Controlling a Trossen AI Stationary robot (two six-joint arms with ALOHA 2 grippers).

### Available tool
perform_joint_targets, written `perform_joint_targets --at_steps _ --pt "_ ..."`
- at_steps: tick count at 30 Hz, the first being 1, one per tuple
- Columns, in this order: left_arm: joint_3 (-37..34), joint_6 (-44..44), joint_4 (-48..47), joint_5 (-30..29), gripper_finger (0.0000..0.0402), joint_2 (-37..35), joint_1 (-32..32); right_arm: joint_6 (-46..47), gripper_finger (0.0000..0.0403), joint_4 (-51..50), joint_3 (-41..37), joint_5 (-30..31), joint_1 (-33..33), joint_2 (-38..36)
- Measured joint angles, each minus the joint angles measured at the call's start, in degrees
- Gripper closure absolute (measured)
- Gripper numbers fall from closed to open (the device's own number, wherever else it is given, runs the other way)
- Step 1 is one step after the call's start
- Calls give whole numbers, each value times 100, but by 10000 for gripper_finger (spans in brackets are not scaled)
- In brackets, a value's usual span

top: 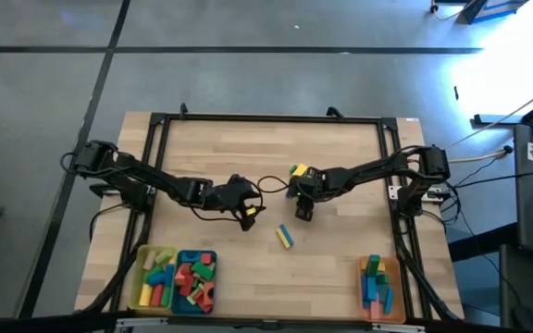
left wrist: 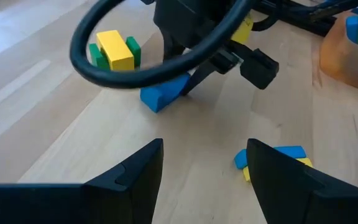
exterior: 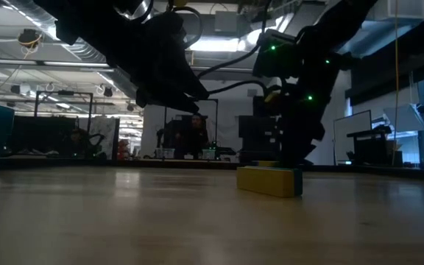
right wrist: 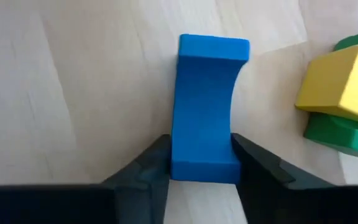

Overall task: Sort blocks by size
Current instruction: Put the blue arch block into the blue bin

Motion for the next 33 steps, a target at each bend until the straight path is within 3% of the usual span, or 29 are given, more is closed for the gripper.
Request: perform_joint_targets --at_steps 2,11,15,20,29,33 --pt "0 -4 -3 0 192 0 -2 -3 268 9 4 -169 -7 23" --pt "0 -8 -35 42 192 -70 -2 259 268 -19 57 -568 -6 -7" --pt "0 -14 -454 62 192 -501 -4 323 266 178 258 -1382 7 10" --pt "0 -245 -1663 58 192 -1359 -43 770 263 1415 348 -2387 207 10" --pt "0 -595 -3232 58 192 -2833 -353 1221 262 4607 446 -2099 1106 278" --pt "0 -593 -3292 10 192 -3251 -395 1203 261 5106 991 -1758 1524 854"
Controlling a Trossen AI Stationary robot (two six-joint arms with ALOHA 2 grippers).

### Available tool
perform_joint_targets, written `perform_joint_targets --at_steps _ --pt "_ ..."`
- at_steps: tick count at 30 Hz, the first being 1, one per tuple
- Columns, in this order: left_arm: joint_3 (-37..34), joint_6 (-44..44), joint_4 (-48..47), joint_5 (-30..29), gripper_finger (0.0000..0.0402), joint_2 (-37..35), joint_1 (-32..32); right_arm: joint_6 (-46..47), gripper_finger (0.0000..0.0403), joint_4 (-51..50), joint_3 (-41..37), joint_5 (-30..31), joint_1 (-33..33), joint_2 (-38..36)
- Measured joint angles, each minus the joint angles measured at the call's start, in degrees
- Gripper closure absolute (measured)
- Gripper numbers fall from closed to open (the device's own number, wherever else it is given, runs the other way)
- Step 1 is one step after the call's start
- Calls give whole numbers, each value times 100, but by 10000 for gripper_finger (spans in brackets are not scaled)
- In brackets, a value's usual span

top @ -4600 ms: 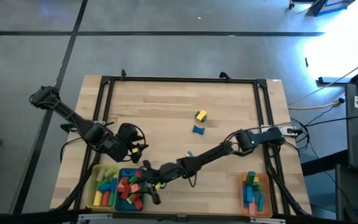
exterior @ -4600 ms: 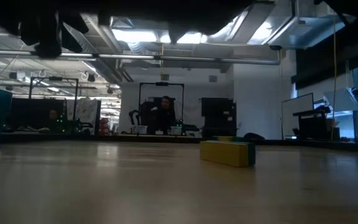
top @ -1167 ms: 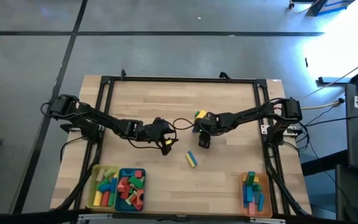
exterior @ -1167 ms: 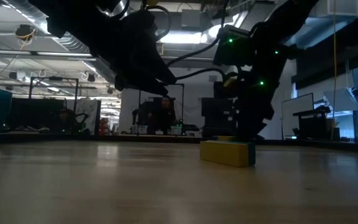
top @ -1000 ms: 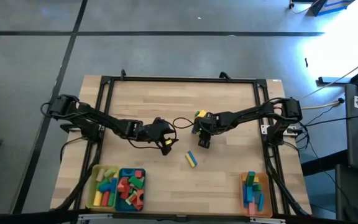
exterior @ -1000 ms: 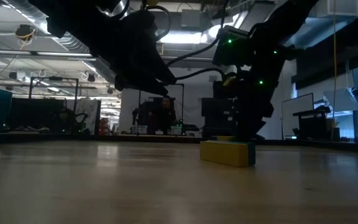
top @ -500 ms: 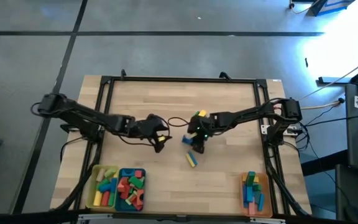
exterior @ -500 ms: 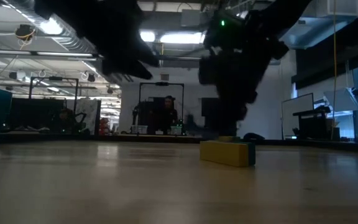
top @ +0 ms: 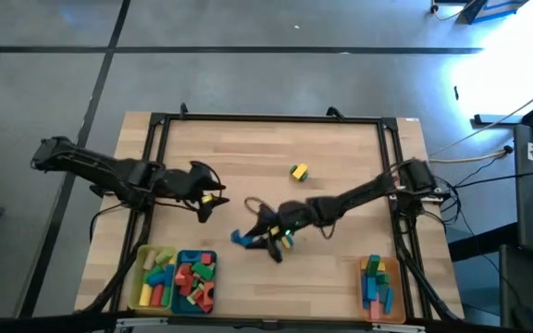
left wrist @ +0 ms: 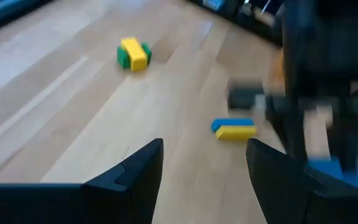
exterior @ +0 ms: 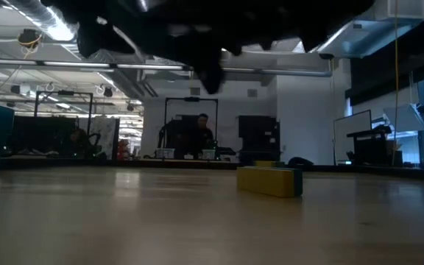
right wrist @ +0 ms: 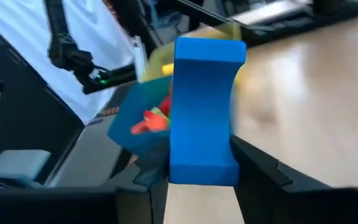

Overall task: Sort blocks by size
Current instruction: Put the blue arch block into the blue bin

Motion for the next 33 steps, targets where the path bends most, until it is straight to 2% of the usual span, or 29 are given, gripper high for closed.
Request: perform_joint_targets --at_steps 7,12,17,24,33 --pt "2 -93 16 -16 192 -246 0 -490 261 -98 1732 81 447 1312" --pt "2 -68 -37 -14 192 -226 -9 -772 261 -671 2935 96 501 2110" --pt "2 -74 -13 -16 192 -226 -9 -776 260 -969 3728 99 493 2727" --pt "2 -262 -17 -17 192 -226 -9 -776 255 -1173 3918 98 498 3014" --pt "2 -264 -15 -16 192 -226 -9 -778 188 -1172 3925 104 493 3009"
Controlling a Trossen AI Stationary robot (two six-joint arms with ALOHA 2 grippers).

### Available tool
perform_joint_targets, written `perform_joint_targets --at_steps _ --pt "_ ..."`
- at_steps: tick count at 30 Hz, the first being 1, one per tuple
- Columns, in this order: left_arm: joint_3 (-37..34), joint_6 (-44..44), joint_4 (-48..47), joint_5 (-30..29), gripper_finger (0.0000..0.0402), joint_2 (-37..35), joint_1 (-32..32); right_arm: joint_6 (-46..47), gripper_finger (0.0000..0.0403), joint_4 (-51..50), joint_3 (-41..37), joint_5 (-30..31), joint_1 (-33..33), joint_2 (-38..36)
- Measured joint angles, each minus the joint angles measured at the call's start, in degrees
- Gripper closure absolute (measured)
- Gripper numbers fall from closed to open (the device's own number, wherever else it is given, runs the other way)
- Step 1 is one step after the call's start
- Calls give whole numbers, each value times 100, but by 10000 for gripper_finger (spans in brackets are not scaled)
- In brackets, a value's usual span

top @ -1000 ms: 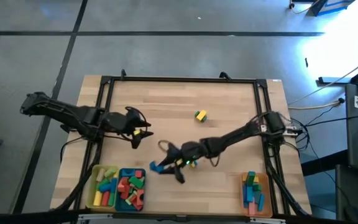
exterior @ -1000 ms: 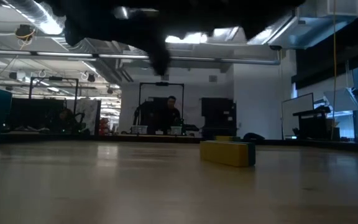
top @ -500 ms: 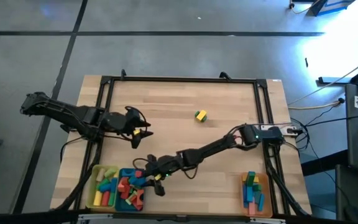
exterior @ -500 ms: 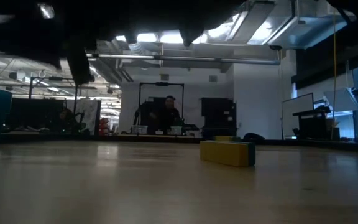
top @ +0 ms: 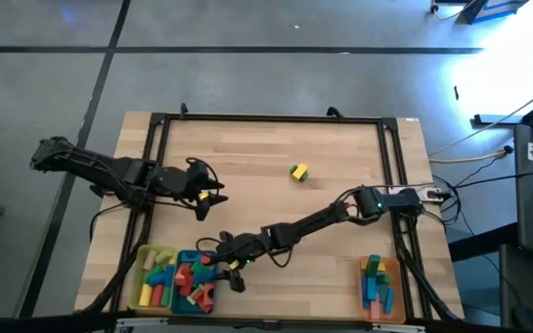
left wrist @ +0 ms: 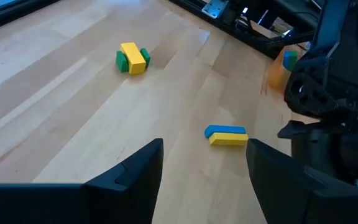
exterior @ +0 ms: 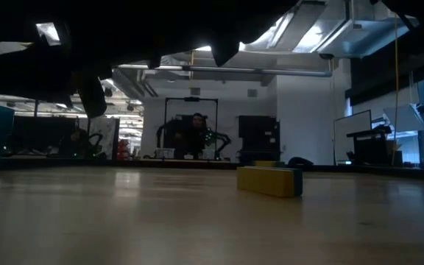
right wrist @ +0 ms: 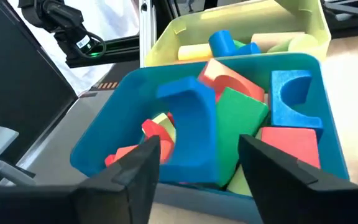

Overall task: Sort blocks by size
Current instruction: Put the blue arch block into the blue bin, then put the yellow rectangular block into the orange bin

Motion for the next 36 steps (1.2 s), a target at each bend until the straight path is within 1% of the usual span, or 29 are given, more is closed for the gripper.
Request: perform_joint_targets --at_steps 3,6,10,14,18,25,29,33,36 --pt "0 0 0 0 192 0 0 0 172 -41 0 -4 -28 -22" --pt "0 -2 2 0 192 0 0 -68 166 -503 -1 -71 -97 -209" --pt "0 -2 42 0 192 2 0 -622 168 -1734 5 -80 -240 -708" --pt "0 -17 133 -2 192 129 0 -1204 170 -3268 3 289 -232 -1143" --pt "0 55 454 -14 192 574 -53 -1393 171 -4539 -2 657 -105 -1487" --pt "0 753 1551 5 192 1658 -165 -1494 171 -6291 -4 755 -18 -1858" --pt "0 985 2139 37 192 2199 -181 -1339 171 -6807 -313 794 9 -2159" --pt "0 1048 2311 50 192 2597 -185 -984 171 -6775 -1100 853 11 -2691" --pt "-3 912 2478 67 192 2875 -186 -625 171 -6687 -1788 1160 11 -3181"
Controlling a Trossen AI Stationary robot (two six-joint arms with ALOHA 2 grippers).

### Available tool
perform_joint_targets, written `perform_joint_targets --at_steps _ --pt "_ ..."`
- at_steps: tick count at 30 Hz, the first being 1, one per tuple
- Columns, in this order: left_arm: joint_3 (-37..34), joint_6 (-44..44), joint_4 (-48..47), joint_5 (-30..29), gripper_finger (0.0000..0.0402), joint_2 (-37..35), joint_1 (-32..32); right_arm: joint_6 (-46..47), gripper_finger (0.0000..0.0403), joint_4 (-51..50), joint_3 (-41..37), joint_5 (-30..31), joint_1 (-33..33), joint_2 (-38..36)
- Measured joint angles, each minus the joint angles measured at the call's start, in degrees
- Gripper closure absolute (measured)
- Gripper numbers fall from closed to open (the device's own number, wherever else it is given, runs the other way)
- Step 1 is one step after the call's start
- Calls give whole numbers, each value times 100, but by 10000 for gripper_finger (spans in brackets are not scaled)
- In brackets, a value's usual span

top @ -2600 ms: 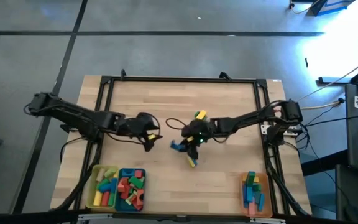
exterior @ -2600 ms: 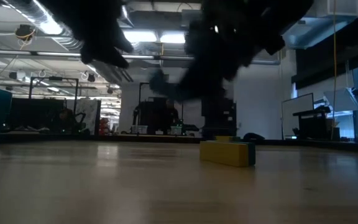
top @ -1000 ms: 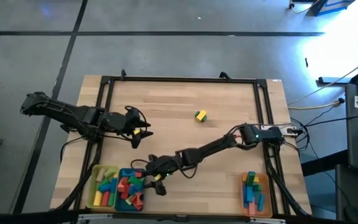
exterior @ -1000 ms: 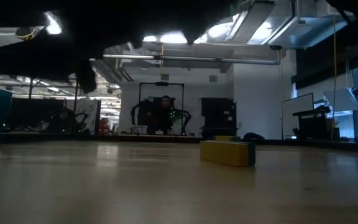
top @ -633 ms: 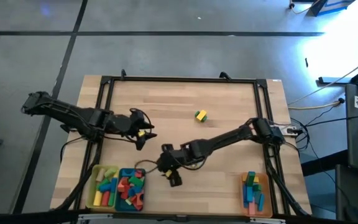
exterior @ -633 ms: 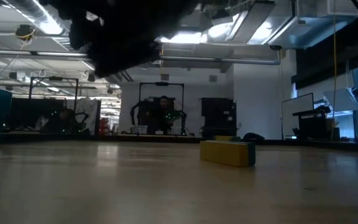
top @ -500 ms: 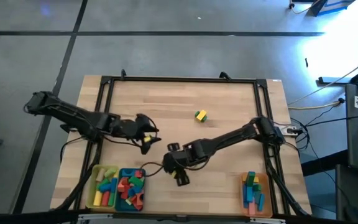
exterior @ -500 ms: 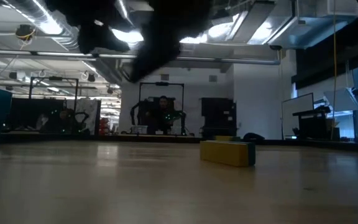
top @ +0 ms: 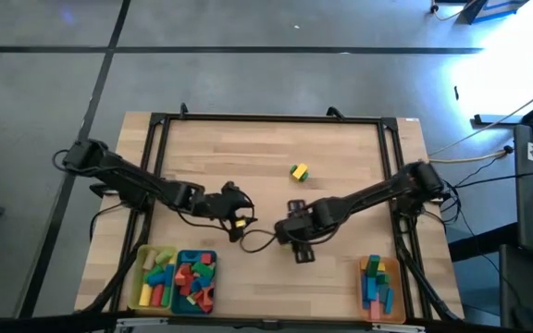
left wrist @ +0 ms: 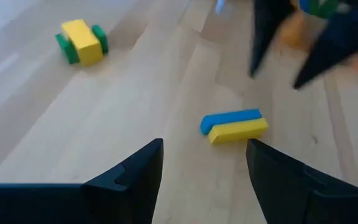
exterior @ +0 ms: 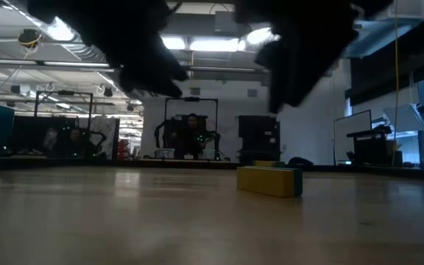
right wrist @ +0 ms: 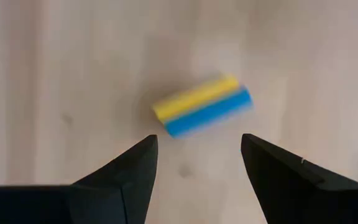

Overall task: Sort blocks by size
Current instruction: Put the yellow rectangular block into the orange bin

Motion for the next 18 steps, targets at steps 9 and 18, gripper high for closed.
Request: perform_joint_targets --at_steps 9,18 --pt "56 1390 3015 967 192 1590 -42 821 171 87 -1411 824 -4 -1177" --pt "817 2579 3242 1274 192 2702 -26 954 171 134 -1722 887 -5 -1672"
